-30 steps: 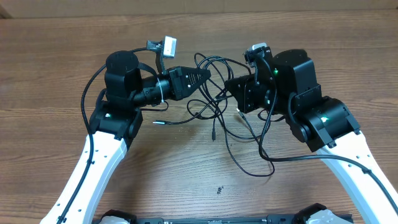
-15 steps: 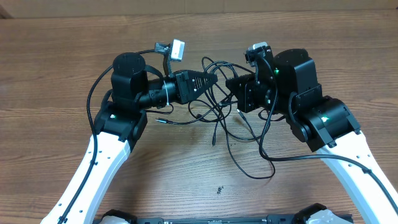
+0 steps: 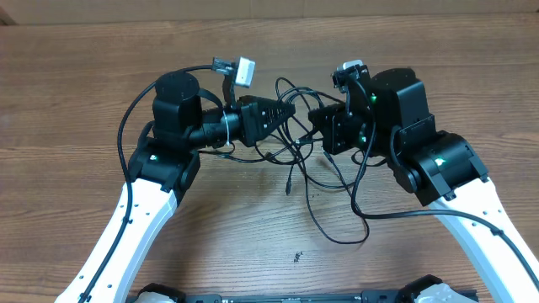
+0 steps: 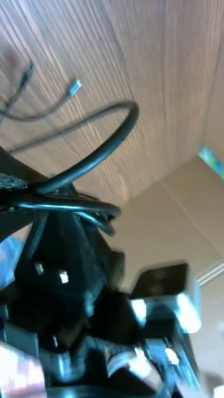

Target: Untangle cables

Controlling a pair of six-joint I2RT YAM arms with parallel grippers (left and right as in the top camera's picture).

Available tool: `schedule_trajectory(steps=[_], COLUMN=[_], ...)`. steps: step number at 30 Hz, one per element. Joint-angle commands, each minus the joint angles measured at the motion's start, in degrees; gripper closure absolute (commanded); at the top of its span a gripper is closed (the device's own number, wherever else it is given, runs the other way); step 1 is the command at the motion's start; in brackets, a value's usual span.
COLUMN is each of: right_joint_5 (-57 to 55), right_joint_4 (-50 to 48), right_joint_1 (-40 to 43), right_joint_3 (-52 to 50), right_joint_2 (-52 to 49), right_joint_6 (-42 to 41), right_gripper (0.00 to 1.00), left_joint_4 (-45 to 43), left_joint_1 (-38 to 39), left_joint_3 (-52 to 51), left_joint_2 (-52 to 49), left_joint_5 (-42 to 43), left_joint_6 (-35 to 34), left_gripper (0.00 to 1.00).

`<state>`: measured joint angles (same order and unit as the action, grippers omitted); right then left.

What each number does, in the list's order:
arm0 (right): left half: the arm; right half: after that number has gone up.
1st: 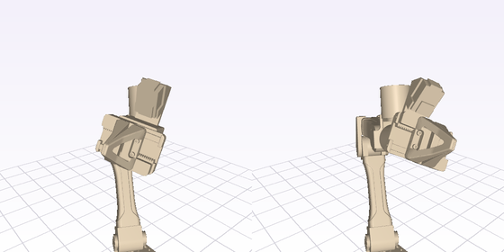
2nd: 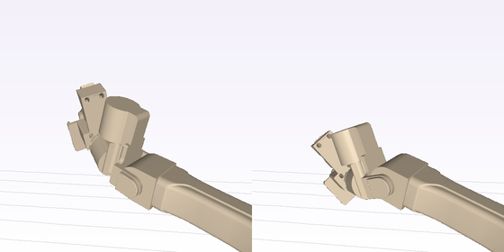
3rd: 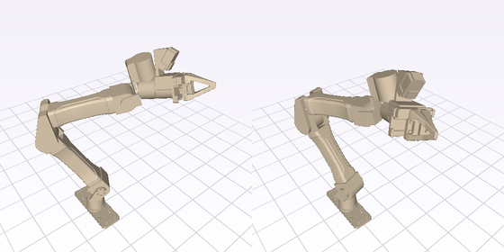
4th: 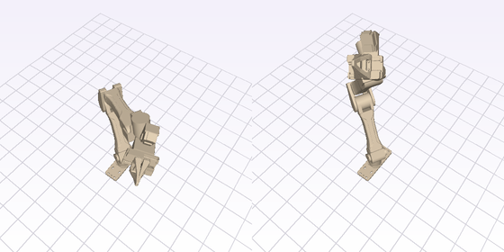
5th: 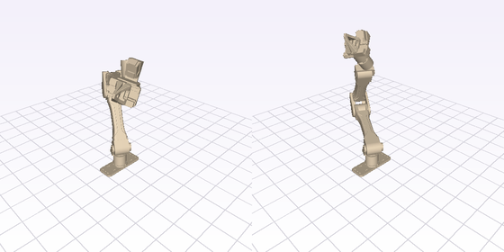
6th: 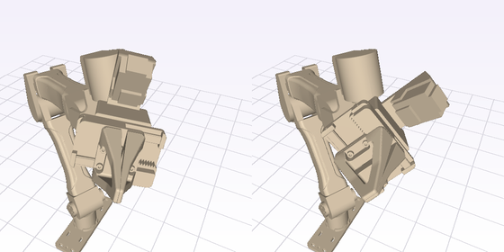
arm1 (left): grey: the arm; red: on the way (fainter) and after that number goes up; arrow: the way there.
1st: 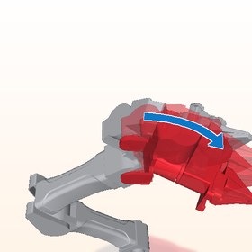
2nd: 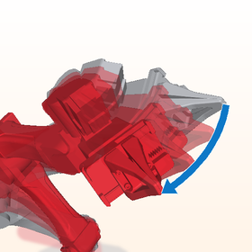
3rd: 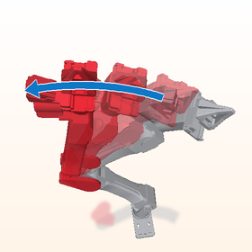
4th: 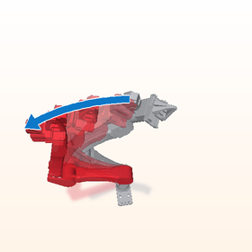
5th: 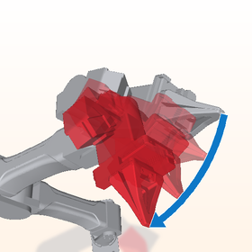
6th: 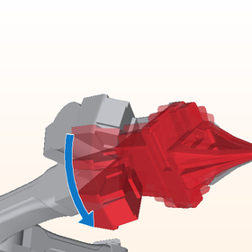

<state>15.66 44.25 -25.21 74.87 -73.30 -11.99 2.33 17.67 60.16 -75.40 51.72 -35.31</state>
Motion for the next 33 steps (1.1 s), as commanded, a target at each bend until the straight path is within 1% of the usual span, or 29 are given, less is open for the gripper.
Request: schedule_trajectory(steps=[1, 4, 6, 11, 16, 20, 23, 26, 28, 29, 30, 31, 33], right_joint_5=[-7.58, -13.64, -18.16, -28.87, -37.99, -39.63, -36.89, -31.17, -27.04, -22.73, -21.05, -19.82, -17.29], right_joint_4=[1.49, 3.72, 5.20, 6.88, 6.40, 5.73, 5.27, 5.44, 5.44, 5.55, 5.62, 5.75, 5.90], right_joint_1=[0.22, 0.22, 0.22, 0.22, 0.22, 0.22, 0.22, 0.22, 0.22, 0.22, 0.22, 0.22, 0.22], right_joint_3=[0.22, 0.22, 0.22, 0.22, 0.22, 0.22, 0.22, 0.20, 0.20, 0.20, 0.20, 0.20, 0.20], right_joint_2=[4.04, 6.23, 7.67, 10.58, 11.58, 11.58, 11.58, 11.56, 11.50, 11.32, 11.15, 10.88, 10.27], right_joint_6=[-0.22, -0.22, -0.22, -0.20, -0.15, -0.17, -0.20, -0.20, -0.22, -0.63, -2.32, -4.22, -7.56], right_gripper=[0.96, 0.96, 0.96, 0.96, 0.96, 0.96, 0.96, 0.87, 0.75, 0.54, 0.44, 0.40, 0.38], left_joint_4=[4.87, 9.70, 11.89, 14.25, 16.46, 17.79, 17.79, 17.09, 15.61, 13.11, 11.54, 9.97, 6.73], left_joint_1=[0.26, 0.24, 0.24, 0.24, 0.26, 0.24, 0.26, 0.26, 0.24, 0.24, 0.24, 0.24, 0.24], left_joint_3=[0.26, 0.26, 0.26, 0.26, 0.26, 0.26, 0.26, 0.26, 0.26, 0.26, 0.26, 0.26, 0.26], left_joint_2=[0.50, 0.50, 0.50, 0.50, 0.50, 0.50, 0.50, 0.50, 0.50, 0.50, 0.50, 0.50, 0.50], left_joint_5=[-10.03, -18.45, -22.23, -25.79, -30.01, -31.39, -30.99, -27.69, -24.37, -20.55, -18.67, -17.07, -14.29], left_joint_6=[8.57, 8.59, 9.03, 13.64, 14.67, 15.67, 15.52, 13.81, 12.20, 10.05, 8.63, 7.37, 4.52], left_gripper=[0.96, 0.96, 0.96, 0.96, 0.96, 0.96, 0.96, 0.96, 0.96, 0.96, 0.96, 0.96, 0.96])
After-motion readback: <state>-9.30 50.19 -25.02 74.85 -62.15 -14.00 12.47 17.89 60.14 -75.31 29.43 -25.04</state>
